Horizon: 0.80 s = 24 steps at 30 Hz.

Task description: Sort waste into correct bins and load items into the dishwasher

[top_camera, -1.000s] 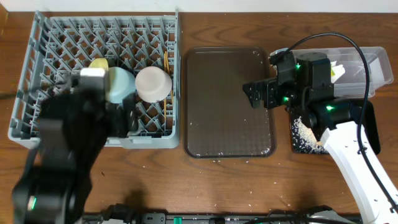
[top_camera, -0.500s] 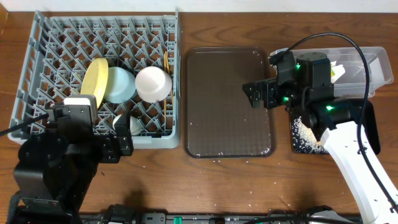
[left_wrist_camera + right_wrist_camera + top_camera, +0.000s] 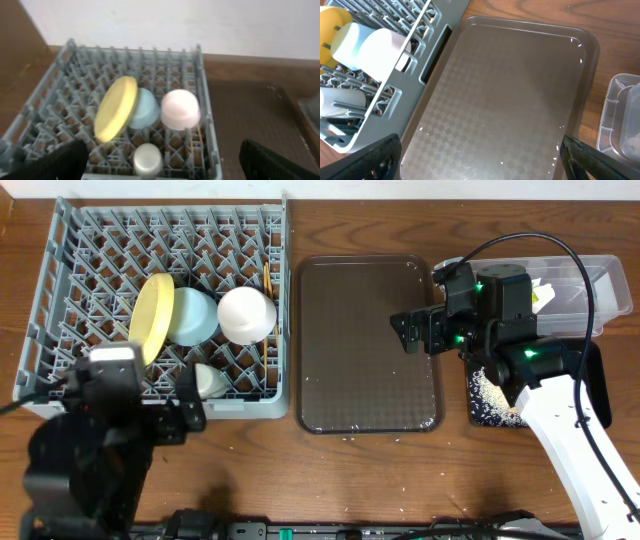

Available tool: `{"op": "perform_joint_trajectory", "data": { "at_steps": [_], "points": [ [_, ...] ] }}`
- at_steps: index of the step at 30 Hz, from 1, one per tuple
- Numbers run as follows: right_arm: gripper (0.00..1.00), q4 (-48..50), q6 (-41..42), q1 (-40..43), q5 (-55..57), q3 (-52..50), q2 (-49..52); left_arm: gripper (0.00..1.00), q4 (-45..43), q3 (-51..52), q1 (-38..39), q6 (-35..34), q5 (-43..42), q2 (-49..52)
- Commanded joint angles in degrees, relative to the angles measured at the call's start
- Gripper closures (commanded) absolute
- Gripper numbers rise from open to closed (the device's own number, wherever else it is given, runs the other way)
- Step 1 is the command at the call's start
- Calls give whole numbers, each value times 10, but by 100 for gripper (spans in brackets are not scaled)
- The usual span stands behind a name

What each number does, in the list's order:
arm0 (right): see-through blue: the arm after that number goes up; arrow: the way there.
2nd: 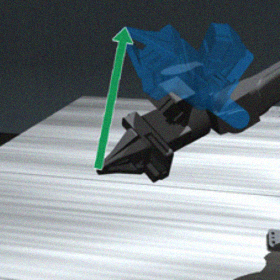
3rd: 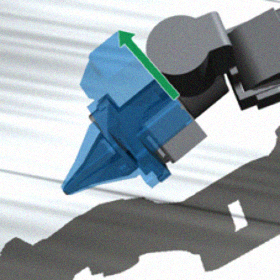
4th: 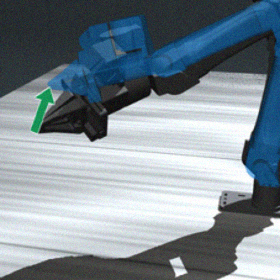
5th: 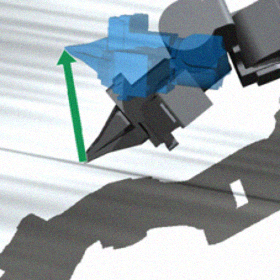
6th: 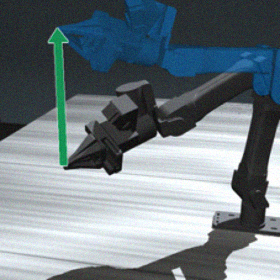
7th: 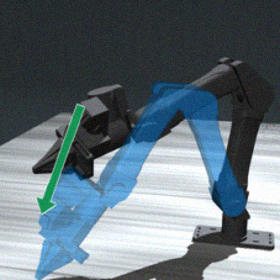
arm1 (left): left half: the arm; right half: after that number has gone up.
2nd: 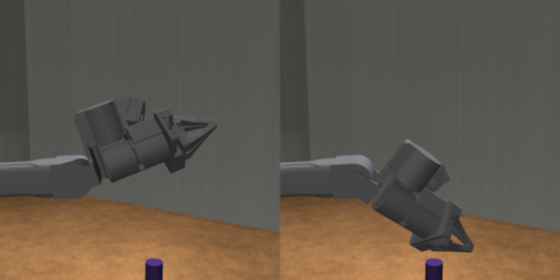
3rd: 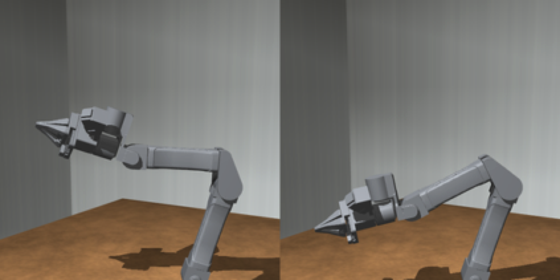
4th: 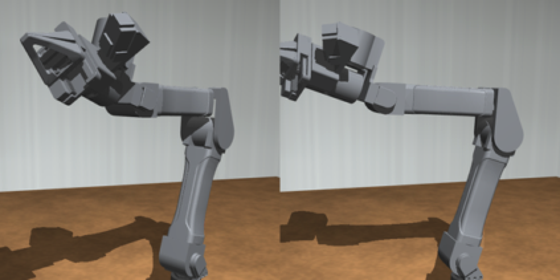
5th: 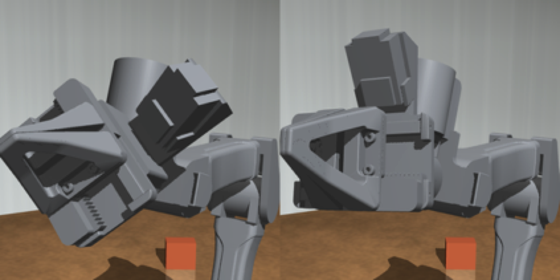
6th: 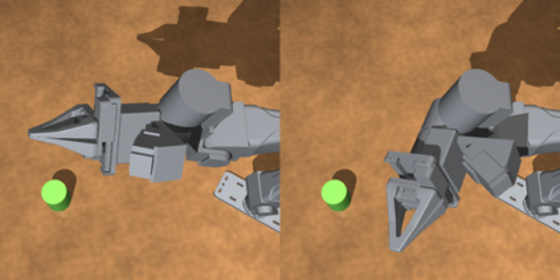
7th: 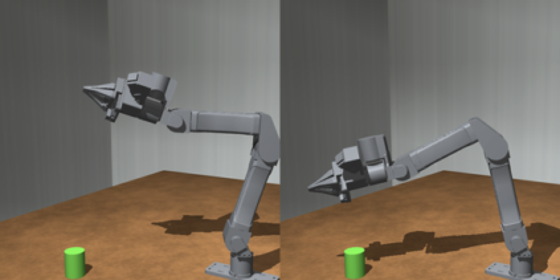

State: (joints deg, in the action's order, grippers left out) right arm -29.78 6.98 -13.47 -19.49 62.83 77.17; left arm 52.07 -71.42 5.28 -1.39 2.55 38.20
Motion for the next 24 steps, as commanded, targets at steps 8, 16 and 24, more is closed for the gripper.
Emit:
{"op": "perform_joint_trajectory", "data": {
  "at_steps": [8, 16, 24],
  "points": [
    [1, 0, -2, 0, 2, 1, -8, 3, -254, 332, -40, -69, 46, -232],
    [1, 0, -2, 0, 2, 1, -8, 3, -421, 550, -40, -69, 42, -338],
    [1, 0, -2, 0, 2, 1, -8, 3, -513, 667, -40, -69, 42, -381]
  ]
}}
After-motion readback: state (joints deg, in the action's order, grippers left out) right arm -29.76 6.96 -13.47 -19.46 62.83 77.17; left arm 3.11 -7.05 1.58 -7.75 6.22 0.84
